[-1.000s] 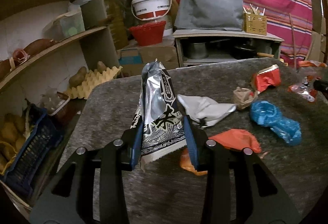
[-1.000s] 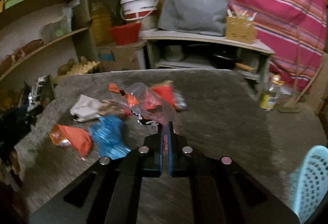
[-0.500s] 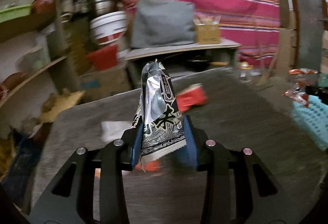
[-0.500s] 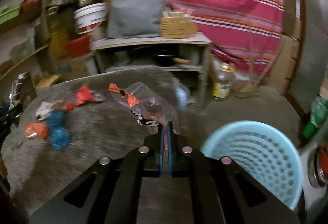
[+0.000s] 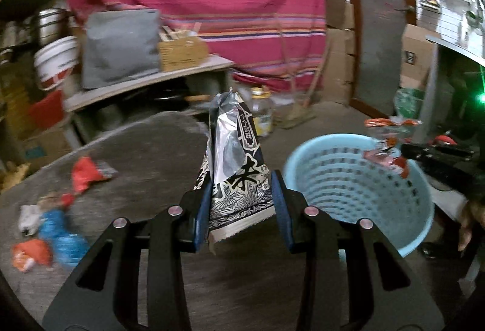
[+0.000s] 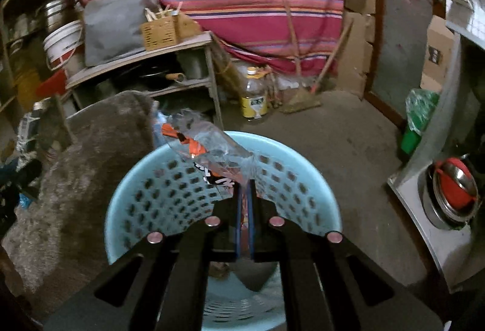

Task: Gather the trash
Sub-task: 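Carry the wrapper and clear bag toward the blue basket, then open both tools over the blue basket to drop wrapper and clear bag, then return the right tool to the table and grasp the blue plastic bag, then grasp the orange chip bag with the left tool while the right tool holds the blue bag, then carry both bags over the blue basket and open both tools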

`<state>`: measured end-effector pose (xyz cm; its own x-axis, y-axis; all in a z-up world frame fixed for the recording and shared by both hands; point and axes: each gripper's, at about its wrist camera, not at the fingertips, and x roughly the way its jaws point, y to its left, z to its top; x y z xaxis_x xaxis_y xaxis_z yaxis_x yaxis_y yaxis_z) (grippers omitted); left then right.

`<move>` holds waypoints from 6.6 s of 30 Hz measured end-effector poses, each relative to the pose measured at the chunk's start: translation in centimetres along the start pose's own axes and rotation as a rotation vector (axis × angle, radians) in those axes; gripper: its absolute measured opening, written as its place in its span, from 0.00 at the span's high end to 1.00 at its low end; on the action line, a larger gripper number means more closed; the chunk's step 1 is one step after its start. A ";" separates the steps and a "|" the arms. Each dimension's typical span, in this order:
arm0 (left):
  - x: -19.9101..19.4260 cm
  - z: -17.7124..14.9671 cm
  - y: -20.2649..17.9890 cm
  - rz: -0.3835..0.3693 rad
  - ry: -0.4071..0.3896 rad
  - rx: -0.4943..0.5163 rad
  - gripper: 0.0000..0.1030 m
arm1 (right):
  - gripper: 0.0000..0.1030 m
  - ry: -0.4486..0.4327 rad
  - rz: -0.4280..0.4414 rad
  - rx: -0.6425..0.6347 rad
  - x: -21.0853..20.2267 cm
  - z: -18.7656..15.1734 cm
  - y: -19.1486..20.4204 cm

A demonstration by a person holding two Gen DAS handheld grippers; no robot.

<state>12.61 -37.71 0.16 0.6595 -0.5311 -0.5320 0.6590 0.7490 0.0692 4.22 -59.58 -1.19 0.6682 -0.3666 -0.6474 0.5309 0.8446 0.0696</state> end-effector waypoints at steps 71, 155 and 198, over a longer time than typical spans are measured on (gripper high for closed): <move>-10.7 -9.8 36.2 0.541 0.058 -0.369 0.05 | 0.15 0.075 -0.188 -0.018 3.3 1.0 7.3; -9.9 -3.6 24.1 0.375 0.024 -0.123 1.00 | 0.86 -0.043 0.151 -0.128 -1.8 1.1 11.7; -3.5 0.5 7.4 0.174 -0.042 0.003 0.05 | 0.15 0.103 -0.032 -0.001 3.1 -0.9 2.1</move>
<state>15.38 -30.52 2.95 0.7781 -0.4099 -0.4759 0.5349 0.8297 0.1599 6.95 -58.61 -3.72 0.5940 -0.3516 -0.7236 0.5503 0.8337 0.0467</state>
